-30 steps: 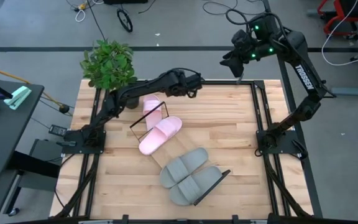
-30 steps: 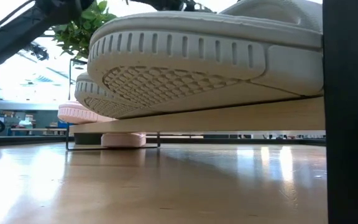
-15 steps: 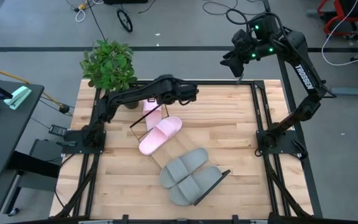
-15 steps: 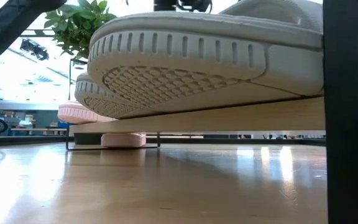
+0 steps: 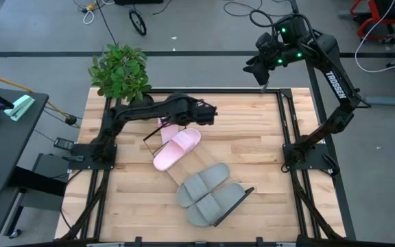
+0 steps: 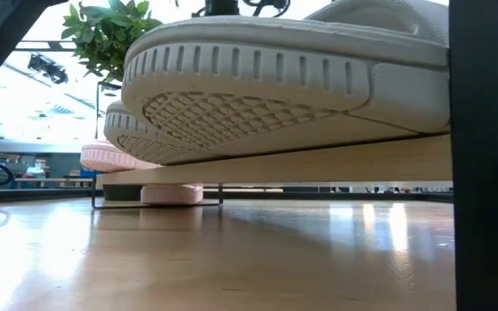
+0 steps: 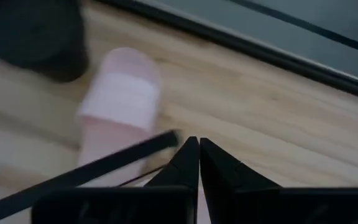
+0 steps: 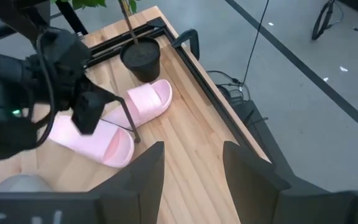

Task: Pick and place slides into the shelf
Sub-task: Put the pink slide on the shelf

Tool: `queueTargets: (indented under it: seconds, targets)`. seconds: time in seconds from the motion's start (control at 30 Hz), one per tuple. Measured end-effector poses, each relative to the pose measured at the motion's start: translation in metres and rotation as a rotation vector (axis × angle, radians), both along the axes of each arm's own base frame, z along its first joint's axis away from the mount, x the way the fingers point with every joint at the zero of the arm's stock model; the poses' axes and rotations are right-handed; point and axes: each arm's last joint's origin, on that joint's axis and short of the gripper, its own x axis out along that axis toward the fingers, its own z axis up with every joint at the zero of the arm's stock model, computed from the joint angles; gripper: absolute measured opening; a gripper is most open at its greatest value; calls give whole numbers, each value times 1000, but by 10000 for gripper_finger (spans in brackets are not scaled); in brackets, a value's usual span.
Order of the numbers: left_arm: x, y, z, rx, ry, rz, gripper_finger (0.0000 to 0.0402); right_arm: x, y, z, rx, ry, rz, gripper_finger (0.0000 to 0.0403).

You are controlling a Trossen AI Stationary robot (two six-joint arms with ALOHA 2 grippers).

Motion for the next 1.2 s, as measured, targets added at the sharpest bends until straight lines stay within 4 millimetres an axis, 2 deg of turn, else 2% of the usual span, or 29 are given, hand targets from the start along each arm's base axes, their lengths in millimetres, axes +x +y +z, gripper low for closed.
queueTargets:
  seconds: [0.1, 0.23, 0.33, 0.53, 0.7, 0.9, 1.2]
  targets:
    - [-22, -2, -3, -23, 1, 74, 12, 0, 0, 0, 0, 0, 0, 169]
    - [-57, -12, 6, 72, -55, 141, 5, 0, 0, 0, 0, 0, 0, 169]
    - [-76, -20, 12, 130, -133, 112, 9, 0, 0, 0, 0, -1, 0, 169]
    - [-104, -43, -17, 116, -145, 92, 5, 0, 0, 0, 3, 3, 0, 169]
    - [-124, -57, -20, 103, -312, 74, 6, 0, 0, 0, 8, 4, -2, 169]
    - [-141, -51, -16, 123, -456, 128, 7, 0, 1, -1, 14, 9, 0, 169]
    - [-172, -36, -8, 95, -417, 97, 14, -1, 2, -2, 26, 23, 1, 169]
